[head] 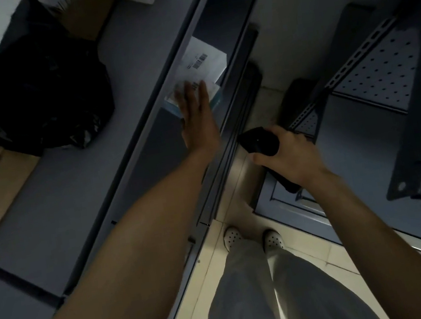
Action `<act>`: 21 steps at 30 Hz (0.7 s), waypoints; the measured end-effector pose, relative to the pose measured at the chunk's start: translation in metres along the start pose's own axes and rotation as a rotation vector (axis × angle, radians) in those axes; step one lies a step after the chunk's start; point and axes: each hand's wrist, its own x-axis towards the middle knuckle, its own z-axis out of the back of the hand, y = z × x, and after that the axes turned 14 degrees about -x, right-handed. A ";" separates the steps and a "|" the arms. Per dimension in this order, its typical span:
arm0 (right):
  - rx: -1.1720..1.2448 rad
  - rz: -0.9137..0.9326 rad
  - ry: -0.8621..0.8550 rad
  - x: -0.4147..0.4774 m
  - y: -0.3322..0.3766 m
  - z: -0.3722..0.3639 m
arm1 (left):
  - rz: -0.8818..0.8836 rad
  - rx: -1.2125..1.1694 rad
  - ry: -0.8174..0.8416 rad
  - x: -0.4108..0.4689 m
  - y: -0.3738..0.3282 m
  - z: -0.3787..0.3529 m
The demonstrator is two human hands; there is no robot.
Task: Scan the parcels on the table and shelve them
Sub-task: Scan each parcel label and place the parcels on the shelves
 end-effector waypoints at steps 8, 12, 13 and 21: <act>-0.003 0.073 -0.002 -0.019 -0.007 0.003 | -0.115 0.007 -0.030 -0.039 0.005 -0.009; -0.025 0.155 0.006 -0.040 -0.014 0.004 | -0.086 0.086 -0.065 -0.089 0.011 -0.002; -0.035 0.184 0.009 -0.047 -0.016 0.003 | -0.054 0.085 -0.087 -0.104 0.012 0.000; -0.150 0.461 0.045 -0.140 -0.044 -0.009 | 0.217 0.150 -0.267 -0.281 0.016 -0.006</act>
